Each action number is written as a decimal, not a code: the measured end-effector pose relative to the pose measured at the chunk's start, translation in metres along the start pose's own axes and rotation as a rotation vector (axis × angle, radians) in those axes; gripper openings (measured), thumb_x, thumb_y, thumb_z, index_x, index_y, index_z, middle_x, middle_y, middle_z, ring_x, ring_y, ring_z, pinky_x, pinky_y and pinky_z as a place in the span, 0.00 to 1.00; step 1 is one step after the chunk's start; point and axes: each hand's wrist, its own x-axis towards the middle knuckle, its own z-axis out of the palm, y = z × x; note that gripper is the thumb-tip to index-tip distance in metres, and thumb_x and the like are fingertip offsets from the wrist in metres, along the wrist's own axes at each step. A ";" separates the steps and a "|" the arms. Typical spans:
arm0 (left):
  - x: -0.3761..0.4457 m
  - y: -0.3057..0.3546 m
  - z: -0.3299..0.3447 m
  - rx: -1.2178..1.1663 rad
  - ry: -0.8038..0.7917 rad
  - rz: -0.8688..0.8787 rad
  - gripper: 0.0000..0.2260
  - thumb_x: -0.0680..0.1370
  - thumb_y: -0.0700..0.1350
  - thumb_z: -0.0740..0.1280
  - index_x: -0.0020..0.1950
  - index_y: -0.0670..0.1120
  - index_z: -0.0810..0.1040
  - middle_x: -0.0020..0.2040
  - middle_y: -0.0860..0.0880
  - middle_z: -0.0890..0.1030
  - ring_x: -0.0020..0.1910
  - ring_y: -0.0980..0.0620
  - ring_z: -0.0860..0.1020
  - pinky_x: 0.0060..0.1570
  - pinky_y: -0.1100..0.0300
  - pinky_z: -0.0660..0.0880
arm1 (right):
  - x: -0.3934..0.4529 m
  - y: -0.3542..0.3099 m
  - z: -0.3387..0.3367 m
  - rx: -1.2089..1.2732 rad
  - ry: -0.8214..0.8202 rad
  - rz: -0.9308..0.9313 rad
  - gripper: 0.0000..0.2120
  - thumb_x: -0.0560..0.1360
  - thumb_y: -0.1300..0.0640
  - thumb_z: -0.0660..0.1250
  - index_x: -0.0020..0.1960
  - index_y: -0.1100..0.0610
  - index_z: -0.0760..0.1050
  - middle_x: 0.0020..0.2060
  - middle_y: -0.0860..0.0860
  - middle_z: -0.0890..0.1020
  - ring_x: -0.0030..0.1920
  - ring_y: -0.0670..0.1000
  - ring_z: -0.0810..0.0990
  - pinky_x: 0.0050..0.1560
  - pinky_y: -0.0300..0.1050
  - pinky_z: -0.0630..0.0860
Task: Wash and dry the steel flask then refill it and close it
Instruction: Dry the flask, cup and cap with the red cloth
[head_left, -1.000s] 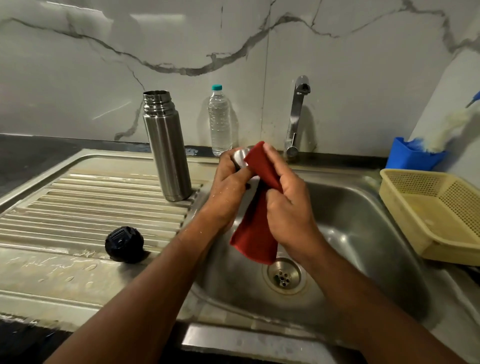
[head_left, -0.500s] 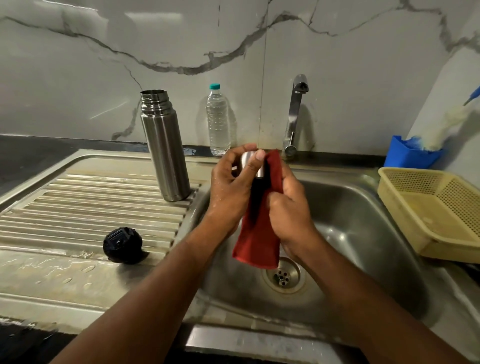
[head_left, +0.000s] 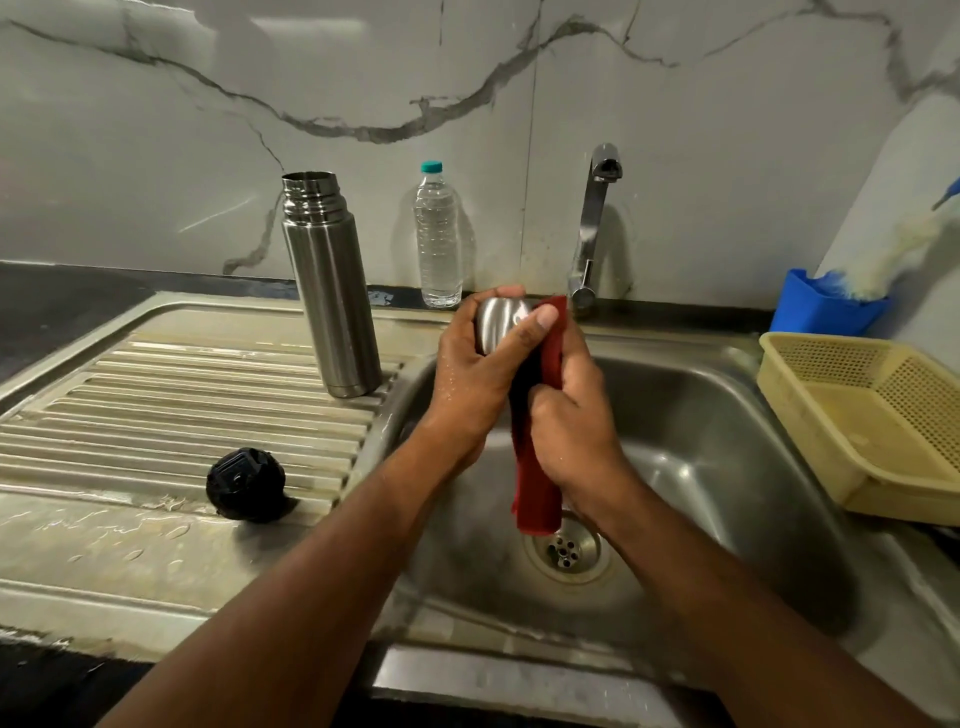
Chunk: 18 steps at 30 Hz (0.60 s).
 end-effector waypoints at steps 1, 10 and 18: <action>0.002 0.000 -0.003 0.016 0.025 0.006 0.27 0.72 0.53 0.77 0.68 0.44 0.76 0.57 0.45 0.82 0.54 0.50 0.84 0.53 0.56 0.83 | -0.002 0.000 0.002 -0.028 -0.007 -0.024 0.38 0.78 0.72 0.56 0.82 0.45 0.58 0.68 0.45 0.75 0.61 0.35 0.78 0.63 0.36 0.77; -0.001 -0.009 0.005 0.150 -0.054 0.060 0.14 0.84 0.46 0.68 0.69 0.44 0.76 0.57 0.45 0.82 0.53 0.55 0.83 0.53 0.59 0.82 | 0.006 0.003 -0.010 0.008 0.057 0.056 0.30 0.78 0.70 0.58 0.75 0.46 0.69 0.59 0.50 0.82 0.54 0.49 0.84 0.60 0.61 0.81; 0.016 -0.013 -0.019 0.122 0.080 -0.042 0.32 0.70 0.63 0.79 0.65 0.45 0.75 0.55 0.45 0.83 0.52 0.51 0.84 0.51 0.55 0.84 | -0.002 0.001 0.007 -0.088 -0.078 0.059 0.38 0.78 0.71 0.57 0.83 0.44 0.57 0.65 0.46 0.77 0.51 0.33 0.80 0.47 0.29 0.77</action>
